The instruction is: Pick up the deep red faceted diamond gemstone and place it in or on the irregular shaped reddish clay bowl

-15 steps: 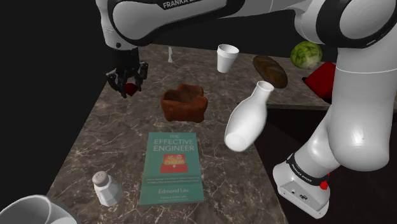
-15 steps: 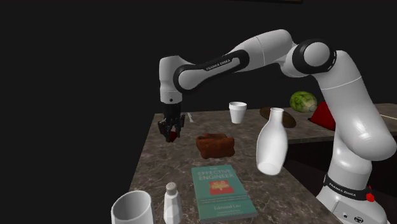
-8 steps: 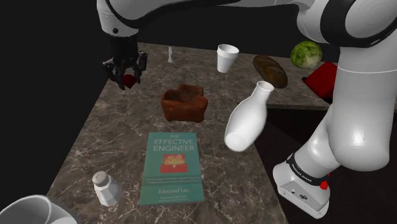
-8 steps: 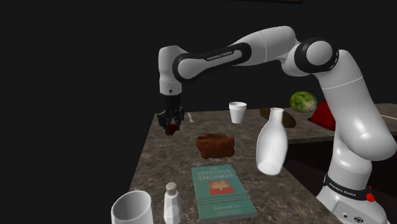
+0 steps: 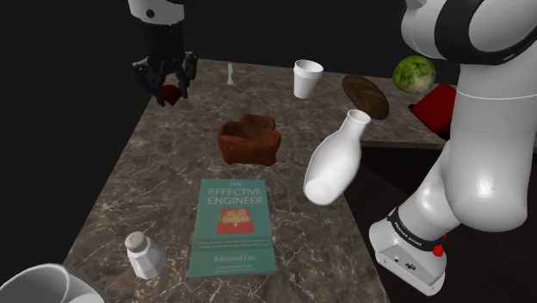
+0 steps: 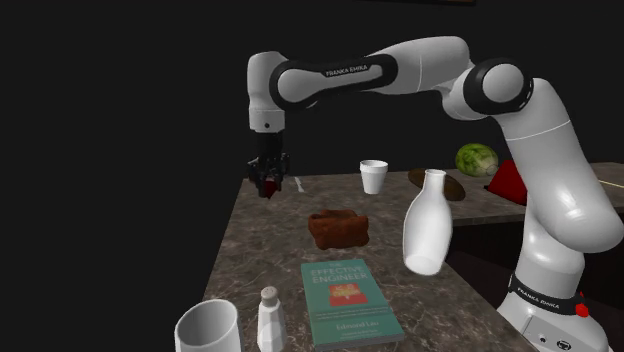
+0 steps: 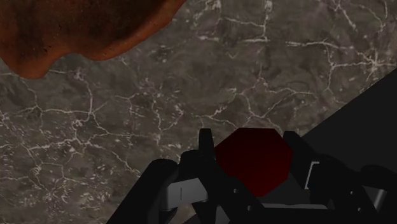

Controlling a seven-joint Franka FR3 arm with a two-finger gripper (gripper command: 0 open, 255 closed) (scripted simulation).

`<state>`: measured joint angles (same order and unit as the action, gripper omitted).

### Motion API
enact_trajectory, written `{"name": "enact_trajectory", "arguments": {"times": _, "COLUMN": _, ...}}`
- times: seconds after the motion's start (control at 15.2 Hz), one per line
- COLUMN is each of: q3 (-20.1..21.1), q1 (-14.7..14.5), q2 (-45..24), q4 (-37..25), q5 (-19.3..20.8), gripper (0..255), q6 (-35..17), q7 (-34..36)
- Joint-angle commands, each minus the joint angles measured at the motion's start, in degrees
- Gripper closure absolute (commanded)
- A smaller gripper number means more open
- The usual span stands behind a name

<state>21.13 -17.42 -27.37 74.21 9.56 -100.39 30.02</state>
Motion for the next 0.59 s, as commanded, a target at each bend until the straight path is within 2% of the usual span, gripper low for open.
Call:
{"name": "enact_trajectory", "arguments": {"times": 0.0, "q3": 0.1, "q1": -0.1, "q2": 0.3, "q4": -1.3, "q5": -0.1, "gripper": 255, "q6": 1.5, "q7": -0.1}}
{"name": "enact_trajectory", "arguments": {"times": 0.2, "q3": 0.1, "q1": -0.4, "q2": 0.0, "q4": -4.0, "q5": -0.1, "gripper": 255, "q6": 3.9, "q7": -0.2}}
{"name": "enact_trajectory", "arguments": {"times": 0.53, "q3": 0.2, "q1": 5.7, "q2": 13.3, "q4": 14.7, "q5": -4.6, "gripper": 255, "q6": -2.0, "q7": -4.5}}
